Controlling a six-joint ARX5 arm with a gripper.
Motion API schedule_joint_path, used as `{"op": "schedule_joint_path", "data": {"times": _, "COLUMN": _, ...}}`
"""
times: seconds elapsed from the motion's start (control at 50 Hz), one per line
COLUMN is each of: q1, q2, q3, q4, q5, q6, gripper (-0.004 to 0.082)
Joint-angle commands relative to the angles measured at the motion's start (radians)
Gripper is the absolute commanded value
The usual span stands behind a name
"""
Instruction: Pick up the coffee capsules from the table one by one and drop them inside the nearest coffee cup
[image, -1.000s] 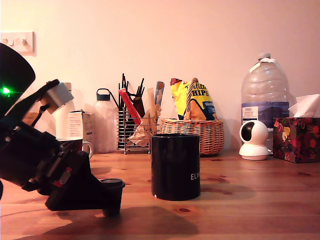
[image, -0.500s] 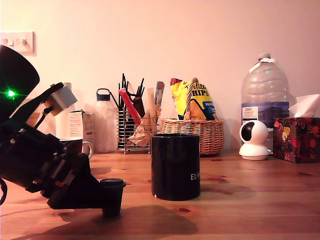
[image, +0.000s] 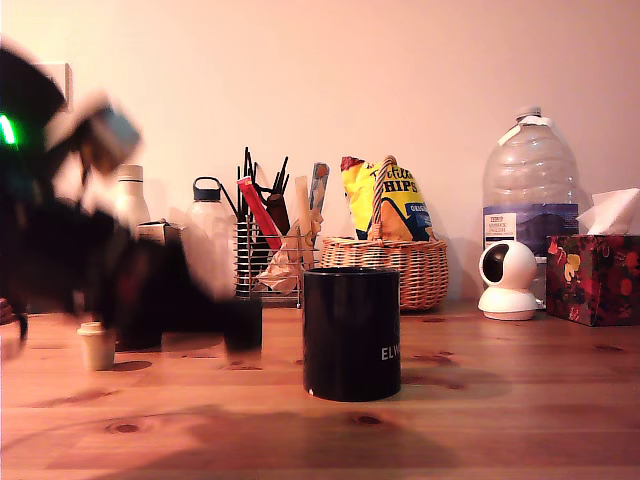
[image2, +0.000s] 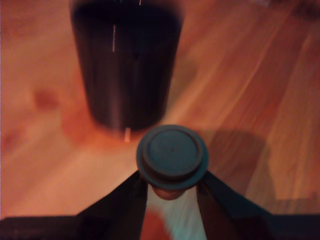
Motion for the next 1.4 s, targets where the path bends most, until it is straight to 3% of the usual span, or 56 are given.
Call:
{"op": "schedule_joint_path", "data": {"times": 0.0, "q1": -0.002, "q2": -0.044, "q3": 0.005, "q4": -0.024, "q5": 0.006, "q6": -0.006, "gripper": 0.0248}}
{"op": "schedule_joint_path", "data": {"times": 0.3, "q1": -0.002, "q2": -0.237, "q3": 0.008, "q4": -0.125, "q5": 0.005, "q6": -0.082, "gripper": 0.0248}}
{"op": "schedule_joint_path", "data": {"times": 0.72, "q1": -0.002, "q2": -0.271, "q3": 0.099, "q4": -0.287, "q5": -0.009, "q6": -0.082, "gripper": 0.0248}}
{"op": "schedule_joint_path", "data": {"times": 0.96, "q1": -0.009, "q2": -0.237, "q3": 0.254, "q4": -0.471, "q5": -0.039, "q6": -0.079, "gripper": 0.0248}}
{"op": "schedule_joint_path", "data": {"times": 1.38, "q1": -0.064, "q2": -0.036, "q3": 0.510, "q4": -0.634, "q5": -0.068, "q6": -0.045, "gripper": 0.0248}}
